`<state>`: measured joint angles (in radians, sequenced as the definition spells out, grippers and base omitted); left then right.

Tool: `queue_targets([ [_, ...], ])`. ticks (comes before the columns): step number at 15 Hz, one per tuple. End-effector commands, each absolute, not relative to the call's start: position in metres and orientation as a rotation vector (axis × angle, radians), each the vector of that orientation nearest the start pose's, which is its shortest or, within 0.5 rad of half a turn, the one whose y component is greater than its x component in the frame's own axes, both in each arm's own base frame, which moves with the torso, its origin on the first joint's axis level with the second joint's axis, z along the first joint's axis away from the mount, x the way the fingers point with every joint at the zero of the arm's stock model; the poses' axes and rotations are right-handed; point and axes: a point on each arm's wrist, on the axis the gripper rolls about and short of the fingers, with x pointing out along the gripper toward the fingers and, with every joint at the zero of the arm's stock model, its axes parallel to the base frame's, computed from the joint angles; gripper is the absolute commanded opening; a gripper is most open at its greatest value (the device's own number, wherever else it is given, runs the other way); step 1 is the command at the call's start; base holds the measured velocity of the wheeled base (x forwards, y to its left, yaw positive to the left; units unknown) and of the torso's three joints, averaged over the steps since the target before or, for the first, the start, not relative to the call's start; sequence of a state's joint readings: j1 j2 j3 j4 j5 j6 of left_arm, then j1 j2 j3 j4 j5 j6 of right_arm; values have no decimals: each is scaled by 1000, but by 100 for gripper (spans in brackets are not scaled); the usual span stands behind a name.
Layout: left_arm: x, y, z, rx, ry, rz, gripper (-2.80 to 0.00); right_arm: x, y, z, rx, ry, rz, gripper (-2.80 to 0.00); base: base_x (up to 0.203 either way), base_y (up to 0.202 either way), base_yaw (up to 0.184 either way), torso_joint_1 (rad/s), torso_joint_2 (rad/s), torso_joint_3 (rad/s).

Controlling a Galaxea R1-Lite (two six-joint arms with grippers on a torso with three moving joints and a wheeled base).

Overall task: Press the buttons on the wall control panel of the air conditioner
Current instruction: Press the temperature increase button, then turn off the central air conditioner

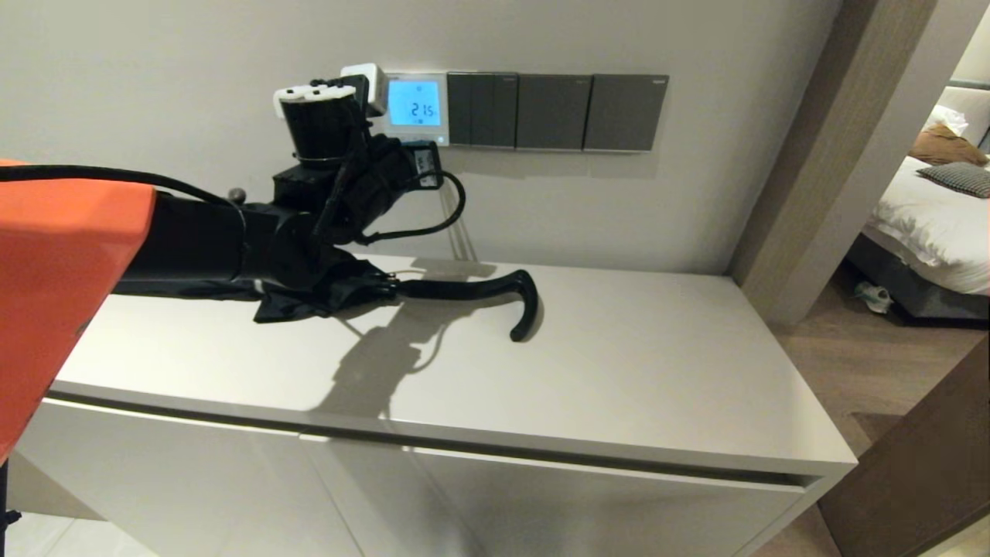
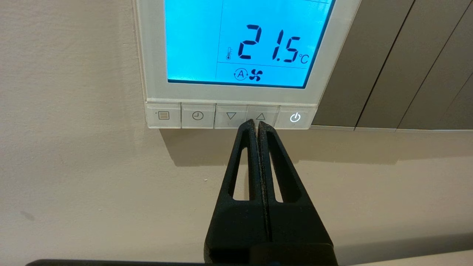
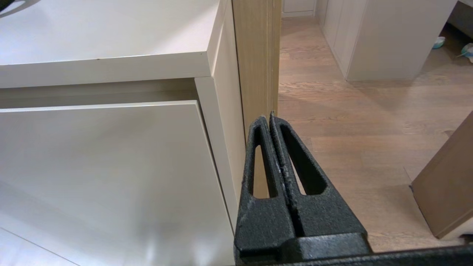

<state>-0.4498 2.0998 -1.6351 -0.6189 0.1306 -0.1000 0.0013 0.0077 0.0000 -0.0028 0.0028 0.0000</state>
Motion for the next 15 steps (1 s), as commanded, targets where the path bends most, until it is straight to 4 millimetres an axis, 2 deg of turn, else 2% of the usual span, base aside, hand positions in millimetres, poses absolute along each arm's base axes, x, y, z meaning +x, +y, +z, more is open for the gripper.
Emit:
queue_targets([
  [1,401,-190,262,-144,-131,-324,-280,-22,0,76,0,8,5,-280,0,0,0,0,0,0],
  [2,400,-190,263,-145,-133,-325,-280,-22,0,76,0,8,5,-280,0,0,0,0,0,0],
  [5,375,-182,276,-149,-144,-332,-280,-22,0,76,0,8,5,-280,0,0,0,0,0,0],
  [8,372,-180,277,-148,-141,-328,-280,-22,0,76,0,8,5,-280,0,0,0,0,0,0],
  [9,362,-173,282,-148,-142,-323,-280,-22,0,76,0,8,5,-280,0,0,0,0,0,0],
  [11,319,-144,313,-160,-194,-302,-280,-22,0,76,-2,8,5,-280,0,0,0,0,0,0],
  [15,240,-85,322,-134,-216,-225,-280,-22,0,76,-2,8,5,-280,0,0,0,0,0,0],
])
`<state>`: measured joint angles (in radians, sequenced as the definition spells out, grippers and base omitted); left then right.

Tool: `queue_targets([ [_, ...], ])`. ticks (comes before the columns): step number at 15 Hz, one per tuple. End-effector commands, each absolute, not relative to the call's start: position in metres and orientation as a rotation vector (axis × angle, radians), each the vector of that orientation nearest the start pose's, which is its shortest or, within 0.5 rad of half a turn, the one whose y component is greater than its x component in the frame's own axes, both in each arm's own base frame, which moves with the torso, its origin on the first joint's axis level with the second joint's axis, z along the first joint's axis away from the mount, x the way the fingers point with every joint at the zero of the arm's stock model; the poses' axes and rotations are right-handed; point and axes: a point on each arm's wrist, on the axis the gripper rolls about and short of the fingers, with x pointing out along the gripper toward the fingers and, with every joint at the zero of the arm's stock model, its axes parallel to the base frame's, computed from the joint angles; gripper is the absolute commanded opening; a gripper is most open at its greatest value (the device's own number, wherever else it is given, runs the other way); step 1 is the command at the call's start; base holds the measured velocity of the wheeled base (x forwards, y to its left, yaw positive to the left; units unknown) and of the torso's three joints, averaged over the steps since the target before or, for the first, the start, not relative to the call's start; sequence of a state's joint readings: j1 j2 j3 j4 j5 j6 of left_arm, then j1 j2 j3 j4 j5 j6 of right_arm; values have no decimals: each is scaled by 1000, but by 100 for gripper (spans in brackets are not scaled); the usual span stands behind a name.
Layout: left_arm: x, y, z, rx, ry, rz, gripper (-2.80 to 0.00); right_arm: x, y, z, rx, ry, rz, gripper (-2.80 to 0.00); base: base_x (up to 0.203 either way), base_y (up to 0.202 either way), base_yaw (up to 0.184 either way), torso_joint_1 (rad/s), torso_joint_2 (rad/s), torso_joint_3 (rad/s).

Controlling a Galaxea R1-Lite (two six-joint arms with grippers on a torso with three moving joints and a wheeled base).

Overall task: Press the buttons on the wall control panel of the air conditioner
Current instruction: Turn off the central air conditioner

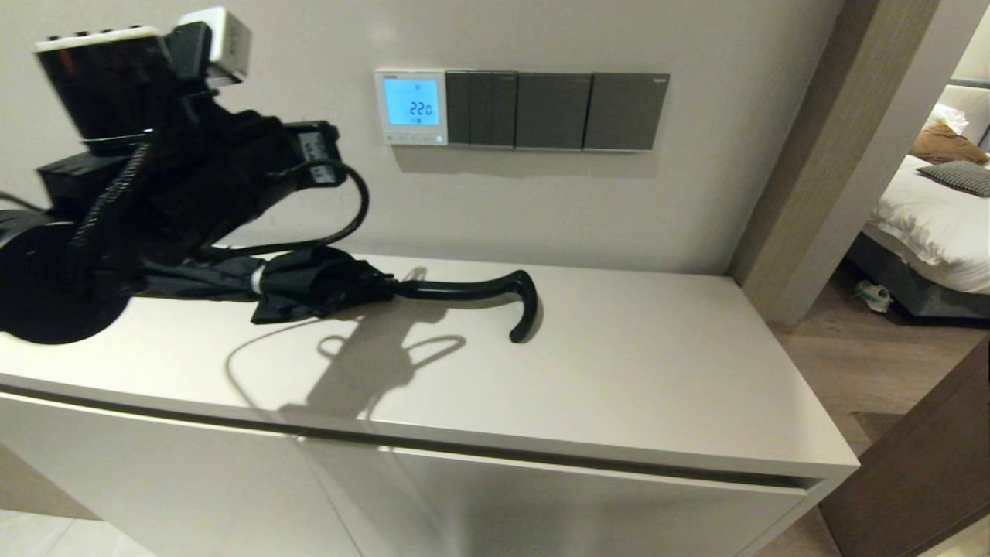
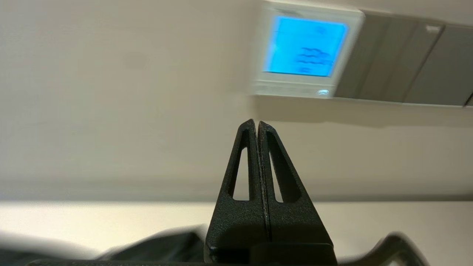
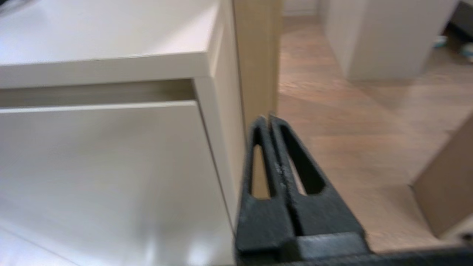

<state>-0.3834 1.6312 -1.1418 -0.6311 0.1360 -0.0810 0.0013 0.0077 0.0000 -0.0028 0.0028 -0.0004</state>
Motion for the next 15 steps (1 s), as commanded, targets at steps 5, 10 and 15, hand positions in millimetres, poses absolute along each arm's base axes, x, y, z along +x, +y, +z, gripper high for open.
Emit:
queue_targets([
  [5,161,-38,315,-71,-230,-124,-280,-22,0,76,-2,8,5,-280,0,0,0,0,0,0],
  [10,83,-11,290,-38,-182,-36,-280,-22,0,76,-5,6,6,-280,0,0,0,0,0,0],
  [15,27,1,251,-34,-123,71,-280,-22,0,76,-8,1,9,-280,0,0,0,0,0,0],
])
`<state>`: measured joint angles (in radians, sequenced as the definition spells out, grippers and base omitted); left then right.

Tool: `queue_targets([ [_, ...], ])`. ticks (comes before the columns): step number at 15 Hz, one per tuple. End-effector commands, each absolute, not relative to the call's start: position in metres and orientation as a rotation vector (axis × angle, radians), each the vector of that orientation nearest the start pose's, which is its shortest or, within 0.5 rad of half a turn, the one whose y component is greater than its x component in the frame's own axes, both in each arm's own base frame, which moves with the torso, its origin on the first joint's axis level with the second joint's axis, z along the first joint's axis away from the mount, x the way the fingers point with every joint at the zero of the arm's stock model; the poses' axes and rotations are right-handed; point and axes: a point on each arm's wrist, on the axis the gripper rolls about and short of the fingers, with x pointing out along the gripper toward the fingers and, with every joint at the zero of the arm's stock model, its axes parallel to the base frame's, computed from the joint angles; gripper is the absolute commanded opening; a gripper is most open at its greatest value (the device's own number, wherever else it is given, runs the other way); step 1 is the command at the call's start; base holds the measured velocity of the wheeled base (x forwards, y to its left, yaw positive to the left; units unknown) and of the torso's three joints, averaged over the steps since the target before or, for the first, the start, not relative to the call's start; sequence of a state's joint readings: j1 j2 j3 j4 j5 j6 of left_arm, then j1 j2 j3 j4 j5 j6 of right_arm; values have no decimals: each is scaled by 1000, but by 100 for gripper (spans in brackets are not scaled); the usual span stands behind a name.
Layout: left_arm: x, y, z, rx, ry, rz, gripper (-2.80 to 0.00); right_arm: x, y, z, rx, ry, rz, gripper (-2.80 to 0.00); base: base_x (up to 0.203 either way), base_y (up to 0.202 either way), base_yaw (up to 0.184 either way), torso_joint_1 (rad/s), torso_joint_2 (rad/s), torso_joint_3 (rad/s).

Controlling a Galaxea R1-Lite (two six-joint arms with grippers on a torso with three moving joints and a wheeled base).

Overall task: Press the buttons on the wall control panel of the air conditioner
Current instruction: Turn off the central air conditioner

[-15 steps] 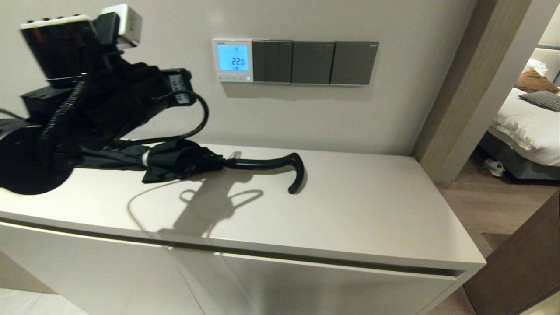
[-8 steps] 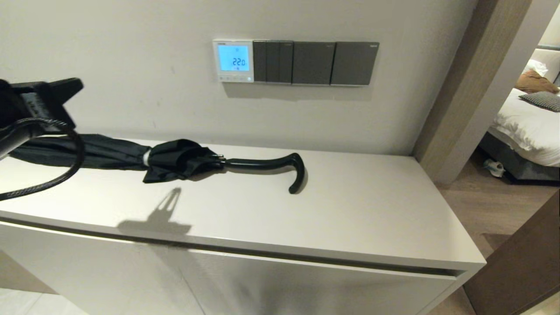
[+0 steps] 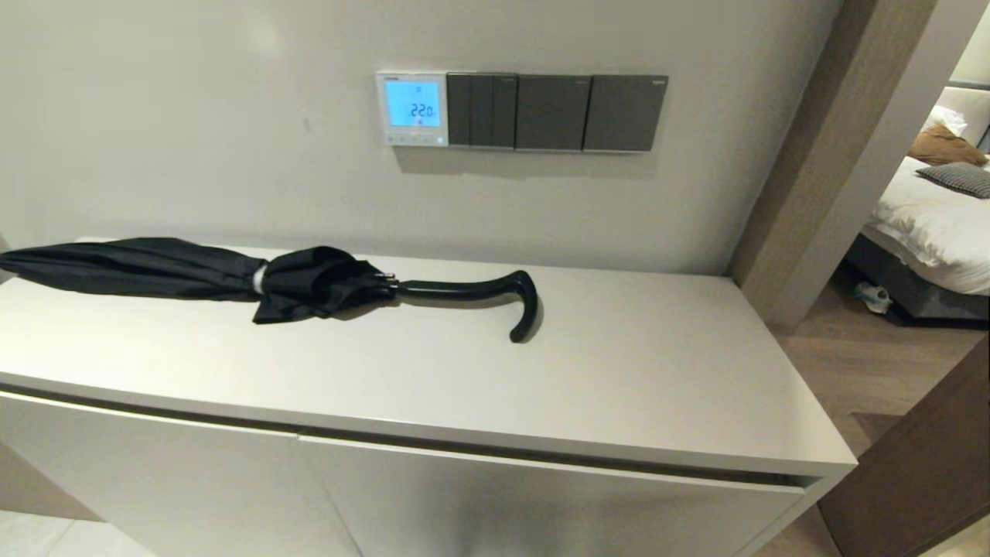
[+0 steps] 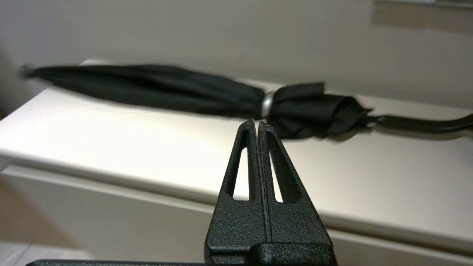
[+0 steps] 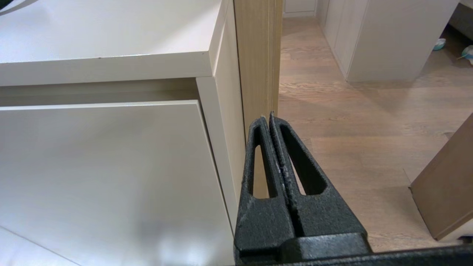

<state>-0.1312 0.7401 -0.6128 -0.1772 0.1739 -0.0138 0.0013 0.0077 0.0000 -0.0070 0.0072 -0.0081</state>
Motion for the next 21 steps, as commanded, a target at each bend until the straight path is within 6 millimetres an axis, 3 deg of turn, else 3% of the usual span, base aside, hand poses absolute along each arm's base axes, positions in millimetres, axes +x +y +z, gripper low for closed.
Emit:
queue_targets([
  [1,15,3,236,-35,-109,108,-280,-22,0,76,-8,1,9,-280,0,0,0,0,0,0],
  [4,7,9,190,-20,5,364,-280,-22,0,76,-8,1,9,-280,0,0,0,0,0,0],
  [6,7,10,189,-20,10,372,-280,-22,0,76,-7,2,9,-280,0,0,0,0,0,0],
  [10,-13,12,149,-9,83,450,-280,-22,0,76,-9,1,9,-280,0,0,0,0,0,0],
  [13,-15,11,138,-12,89,473,-280,-22,0,76,-9,1,9,-280,0,0,0,0,0,0],
  [16,-12,8,108,-1,139,390,-280,-22,0,76,-9,1,9,-280,0,0,0,0,0,0],
  [21,-7,4,92,42,87,193,-280,-22,0,76,-8,1,9,-280,0,0,0,0,0,0],
])
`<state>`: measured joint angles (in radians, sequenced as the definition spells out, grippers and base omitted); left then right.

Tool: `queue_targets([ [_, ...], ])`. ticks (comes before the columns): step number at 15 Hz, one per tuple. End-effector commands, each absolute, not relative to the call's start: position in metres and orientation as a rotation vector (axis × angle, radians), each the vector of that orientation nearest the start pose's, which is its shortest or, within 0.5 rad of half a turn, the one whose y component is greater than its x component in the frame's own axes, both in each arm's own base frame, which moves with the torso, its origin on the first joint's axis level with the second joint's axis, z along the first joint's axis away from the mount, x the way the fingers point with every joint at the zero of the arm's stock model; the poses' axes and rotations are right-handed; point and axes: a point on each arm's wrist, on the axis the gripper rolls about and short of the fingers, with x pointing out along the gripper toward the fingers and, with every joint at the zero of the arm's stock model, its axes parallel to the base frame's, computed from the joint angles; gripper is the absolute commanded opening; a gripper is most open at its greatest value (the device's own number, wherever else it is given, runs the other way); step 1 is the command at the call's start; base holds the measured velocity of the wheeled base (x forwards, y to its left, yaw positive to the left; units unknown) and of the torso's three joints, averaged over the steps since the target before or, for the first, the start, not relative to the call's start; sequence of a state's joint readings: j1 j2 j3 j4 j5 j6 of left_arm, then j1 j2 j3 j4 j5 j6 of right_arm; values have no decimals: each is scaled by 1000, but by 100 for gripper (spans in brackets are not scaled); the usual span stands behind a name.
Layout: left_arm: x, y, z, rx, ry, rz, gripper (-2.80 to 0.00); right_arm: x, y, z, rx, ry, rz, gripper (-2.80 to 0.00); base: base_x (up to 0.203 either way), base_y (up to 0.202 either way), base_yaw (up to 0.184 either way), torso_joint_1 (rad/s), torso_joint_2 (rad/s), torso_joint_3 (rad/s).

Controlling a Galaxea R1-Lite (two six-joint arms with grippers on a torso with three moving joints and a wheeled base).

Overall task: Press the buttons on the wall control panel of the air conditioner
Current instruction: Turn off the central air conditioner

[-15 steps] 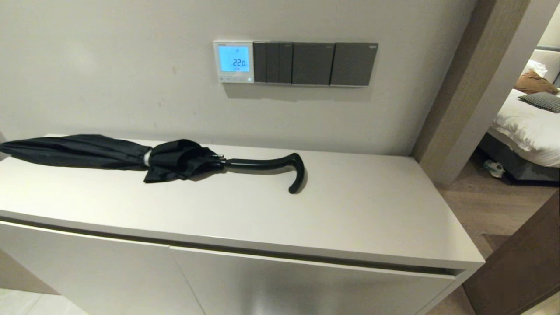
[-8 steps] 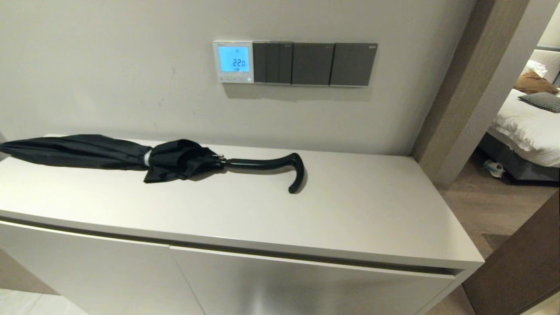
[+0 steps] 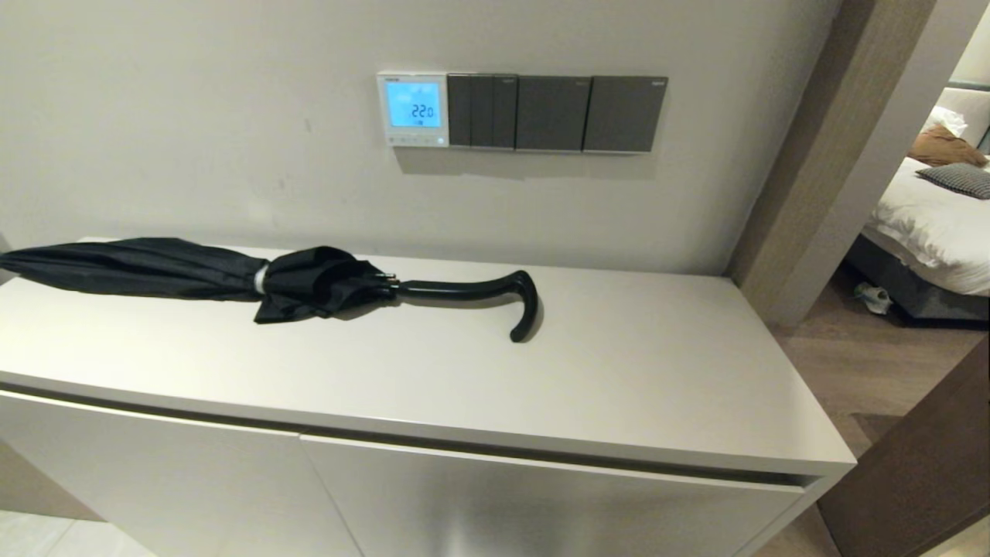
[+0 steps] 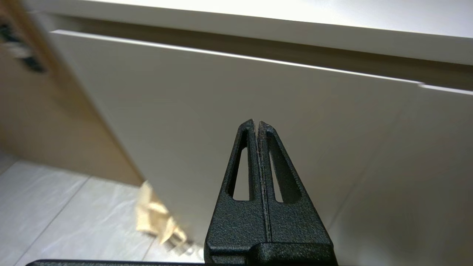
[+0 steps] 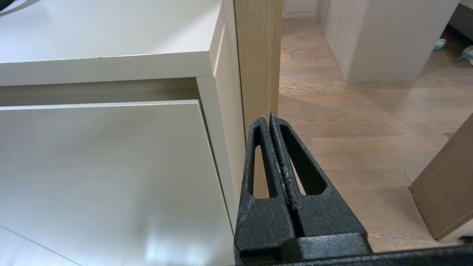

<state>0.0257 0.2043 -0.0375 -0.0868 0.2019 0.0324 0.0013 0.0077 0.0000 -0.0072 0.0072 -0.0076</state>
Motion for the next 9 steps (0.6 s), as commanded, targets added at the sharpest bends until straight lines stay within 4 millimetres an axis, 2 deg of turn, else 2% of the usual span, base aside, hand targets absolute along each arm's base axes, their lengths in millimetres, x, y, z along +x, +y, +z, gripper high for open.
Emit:
queue_targets([
  [1,-7,3,92,42,82,174,-280,-22,0,76,-8,1,9,-280,0,0,0,0,0,0],
  [9,-12,1,94,79,46,85,-280,-22,0,77,-16,4,11,-280,0,0,0,0,0,0],
])
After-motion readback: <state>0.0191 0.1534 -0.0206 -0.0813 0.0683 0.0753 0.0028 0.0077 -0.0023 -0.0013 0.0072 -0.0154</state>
